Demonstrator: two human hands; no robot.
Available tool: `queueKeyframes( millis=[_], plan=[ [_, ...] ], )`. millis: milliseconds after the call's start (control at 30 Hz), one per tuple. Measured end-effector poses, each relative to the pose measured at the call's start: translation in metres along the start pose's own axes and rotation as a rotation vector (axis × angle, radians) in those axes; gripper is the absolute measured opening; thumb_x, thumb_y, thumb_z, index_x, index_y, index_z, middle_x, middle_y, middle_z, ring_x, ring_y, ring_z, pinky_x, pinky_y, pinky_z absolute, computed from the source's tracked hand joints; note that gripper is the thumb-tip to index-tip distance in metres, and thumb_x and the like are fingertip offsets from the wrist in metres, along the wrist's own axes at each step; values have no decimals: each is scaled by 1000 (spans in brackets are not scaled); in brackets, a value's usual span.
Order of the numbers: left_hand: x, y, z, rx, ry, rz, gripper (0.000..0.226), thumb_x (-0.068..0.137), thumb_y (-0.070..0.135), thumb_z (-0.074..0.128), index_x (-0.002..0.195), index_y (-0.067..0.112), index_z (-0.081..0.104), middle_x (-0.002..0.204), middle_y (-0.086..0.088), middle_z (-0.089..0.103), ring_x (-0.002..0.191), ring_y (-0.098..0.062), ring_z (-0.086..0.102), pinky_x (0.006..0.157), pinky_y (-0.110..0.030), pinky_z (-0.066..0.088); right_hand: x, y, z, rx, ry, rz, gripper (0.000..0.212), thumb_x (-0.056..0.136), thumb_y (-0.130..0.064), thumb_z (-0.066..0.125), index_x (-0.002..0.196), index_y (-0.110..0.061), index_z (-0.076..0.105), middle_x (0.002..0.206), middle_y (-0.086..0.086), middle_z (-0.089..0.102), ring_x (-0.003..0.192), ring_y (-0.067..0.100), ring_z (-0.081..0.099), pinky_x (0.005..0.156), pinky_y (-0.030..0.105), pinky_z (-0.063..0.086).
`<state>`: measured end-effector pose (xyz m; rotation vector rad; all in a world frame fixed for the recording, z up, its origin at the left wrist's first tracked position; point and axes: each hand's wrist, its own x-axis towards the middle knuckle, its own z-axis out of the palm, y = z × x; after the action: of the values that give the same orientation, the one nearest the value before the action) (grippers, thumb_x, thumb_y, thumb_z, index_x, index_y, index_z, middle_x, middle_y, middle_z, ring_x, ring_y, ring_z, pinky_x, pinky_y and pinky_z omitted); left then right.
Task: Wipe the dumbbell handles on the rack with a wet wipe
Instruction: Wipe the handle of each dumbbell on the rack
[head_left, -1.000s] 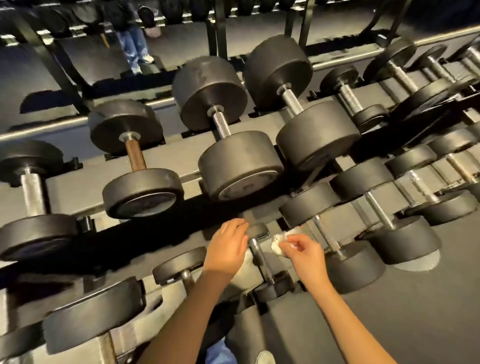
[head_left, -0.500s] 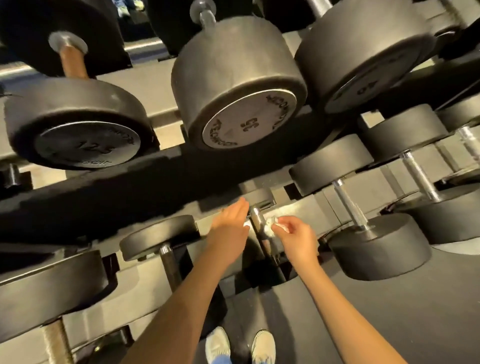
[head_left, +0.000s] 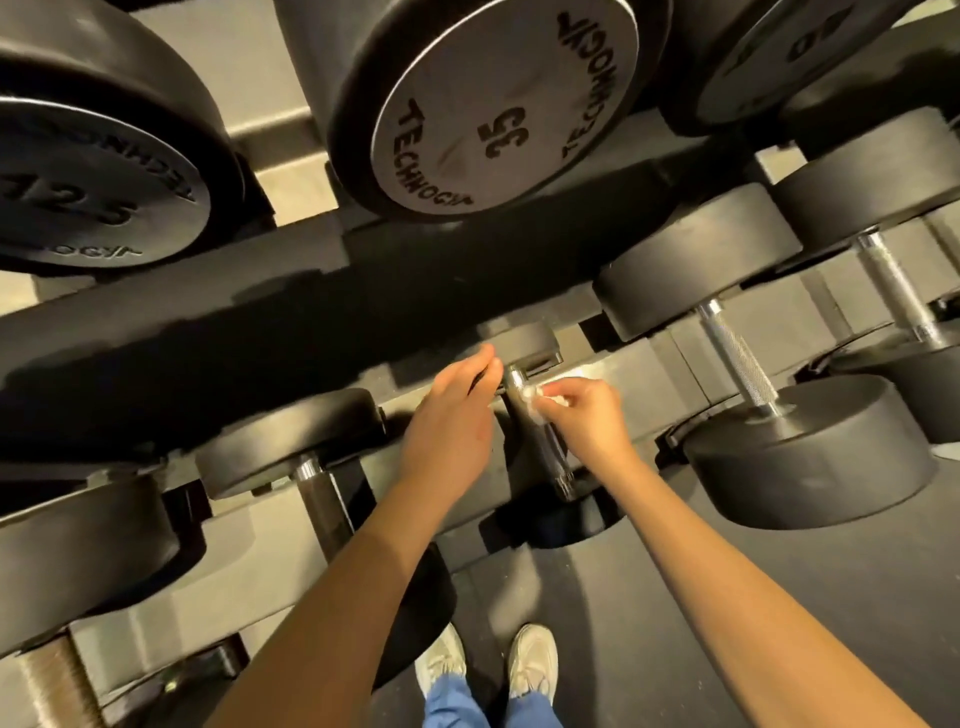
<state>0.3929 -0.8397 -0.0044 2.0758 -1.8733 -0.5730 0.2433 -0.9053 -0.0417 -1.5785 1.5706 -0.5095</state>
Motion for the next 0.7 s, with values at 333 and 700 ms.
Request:
queueKeyframes(
  millis=[333,700],
  plan=[
    [2,3,-6,20,-12,-12,57,98,8,44,150,23,27,157,10,18,144,-10,14,111,-37,36,-2,-8,-5,-87,-21,-29,14,85,-17,70,97,-10,73,87,-7,62,80,7,57,79,23,48],
    [1,-1,4,40,127,78,54,87,-2,59,139,10,49,144,-7,47,133,-24,41,105,-41,37,-22,-7,-21,-343,-159,-89,11,86,-5,62,80,-7,71,81,0,65,73,15,61,73,26,51]
  ],
)
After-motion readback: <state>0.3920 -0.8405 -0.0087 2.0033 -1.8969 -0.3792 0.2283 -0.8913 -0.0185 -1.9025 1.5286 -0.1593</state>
